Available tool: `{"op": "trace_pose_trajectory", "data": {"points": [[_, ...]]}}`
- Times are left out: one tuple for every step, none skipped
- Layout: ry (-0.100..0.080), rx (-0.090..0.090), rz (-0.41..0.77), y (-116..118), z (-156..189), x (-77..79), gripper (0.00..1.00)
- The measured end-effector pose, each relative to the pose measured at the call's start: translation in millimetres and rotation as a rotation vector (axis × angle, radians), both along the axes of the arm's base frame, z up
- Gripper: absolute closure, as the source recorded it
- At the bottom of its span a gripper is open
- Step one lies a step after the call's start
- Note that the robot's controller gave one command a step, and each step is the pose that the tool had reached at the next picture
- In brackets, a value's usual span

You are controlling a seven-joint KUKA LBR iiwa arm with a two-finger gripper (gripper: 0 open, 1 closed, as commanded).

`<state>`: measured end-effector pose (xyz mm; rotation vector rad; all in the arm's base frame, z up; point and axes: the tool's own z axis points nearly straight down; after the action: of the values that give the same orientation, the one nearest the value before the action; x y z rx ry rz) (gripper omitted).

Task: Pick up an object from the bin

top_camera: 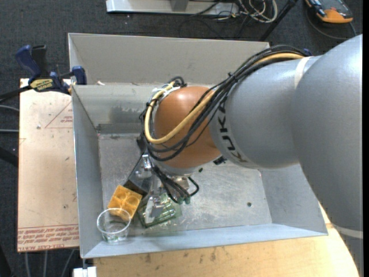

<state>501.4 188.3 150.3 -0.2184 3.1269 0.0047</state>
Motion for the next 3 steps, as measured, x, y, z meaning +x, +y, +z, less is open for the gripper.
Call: {"op": "trace_pose_trajectory", "data": {"points": [[-0.01,0.009,-0.036,25,-44,-1.5,1.0],[-0.01,0.009,-0.036,25,-44,-1.5,1.0],[0.007,-0.002,0.015,17,-23,-1.6,1.0]]}}
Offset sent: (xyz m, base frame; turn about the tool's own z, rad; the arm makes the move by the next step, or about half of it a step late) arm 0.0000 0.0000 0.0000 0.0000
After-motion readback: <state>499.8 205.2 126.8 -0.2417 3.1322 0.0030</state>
